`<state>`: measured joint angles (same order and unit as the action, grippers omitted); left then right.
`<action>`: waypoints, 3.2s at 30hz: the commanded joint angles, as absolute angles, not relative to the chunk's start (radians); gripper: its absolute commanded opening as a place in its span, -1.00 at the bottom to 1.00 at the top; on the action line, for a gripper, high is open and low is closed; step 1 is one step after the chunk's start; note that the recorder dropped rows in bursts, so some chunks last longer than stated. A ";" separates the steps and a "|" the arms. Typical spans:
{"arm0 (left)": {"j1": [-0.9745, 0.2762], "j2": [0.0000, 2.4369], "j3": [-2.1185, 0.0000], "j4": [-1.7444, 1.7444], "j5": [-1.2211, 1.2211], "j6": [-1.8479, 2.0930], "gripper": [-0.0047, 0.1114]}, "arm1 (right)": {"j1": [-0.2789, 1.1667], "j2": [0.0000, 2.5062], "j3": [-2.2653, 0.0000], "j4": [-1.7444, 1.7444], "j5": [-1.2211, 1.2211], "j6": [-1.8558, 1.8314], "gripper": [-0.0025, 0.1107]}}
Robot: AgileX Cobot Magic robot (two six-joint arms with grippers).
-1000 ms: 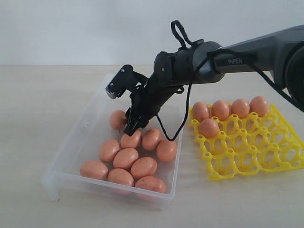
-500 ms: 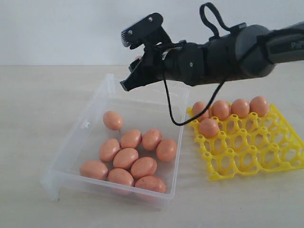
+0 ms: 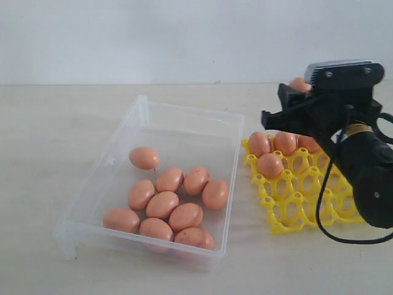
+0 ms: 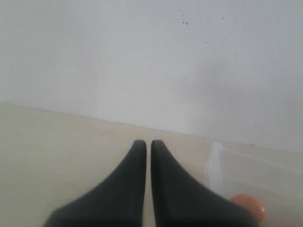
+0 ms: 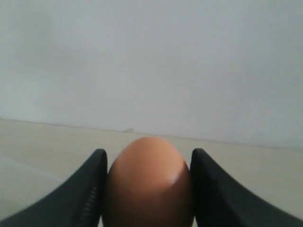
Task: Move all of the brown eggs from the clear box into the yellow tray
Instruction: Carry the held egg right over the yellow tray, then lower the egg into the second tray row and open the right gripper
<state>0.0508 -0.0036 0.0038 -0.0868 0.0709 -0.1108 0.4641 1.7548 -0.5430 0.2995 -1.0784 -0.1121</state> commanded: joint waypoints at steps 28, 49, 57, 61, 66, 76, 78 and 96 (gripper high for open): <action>0.047 0.000 0.000 -0.087 0.069 -0.112 -0.85 | 0.297 1.969 -0.489 0.037 -1.132 0.096 -0.96; 0.047 0.000 0.000 -0.087 0.069 -0.112 -0.85 | 0.299 1.969 -0.489 -0.034 -1.067 0.084 -0.53; 0.047 0.000 0.000 -0.087 0.069 -0.112 -0.85 | 0.299 1.967 -0.489 -0.034 -1.069 0.084 -0.19; 0.047 0.000 0.000 -0.087 0.069 -0.112 -0.85 | 0.299 1.967 -0.489 -0.034 -1.075 0.077 -0.19; 0.047 0.000 0.000 -0.087 0.069 -0.112 -0.85 | 0.299 1.967 -0.489 -0.034 -1.075 0.068 -0.19; 0.047 0.000 0.000 -0.087 0.069 -0.112 -0.85 | 0.299 1.967 -0.489 -0.034 -1.077 0.041 -0.19; 0.047 0.000 0.000 -0.087 0.069 -0.112 -0.85 | 0.299 1.967 -0.489 -0.034 -1.079 0.040 -0.10; 0.047 0.000 0.000 -0.087 0.069 -0.112 -0.85 | 0.299 1.846 -0.489 0.000 -1.088 0.050 0.26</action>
<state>0.0508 -0.0036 0.0038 -0.0868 0.0709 -0.1108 0.3019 1.9072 -0.4905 0.0000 -1.0820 0.0522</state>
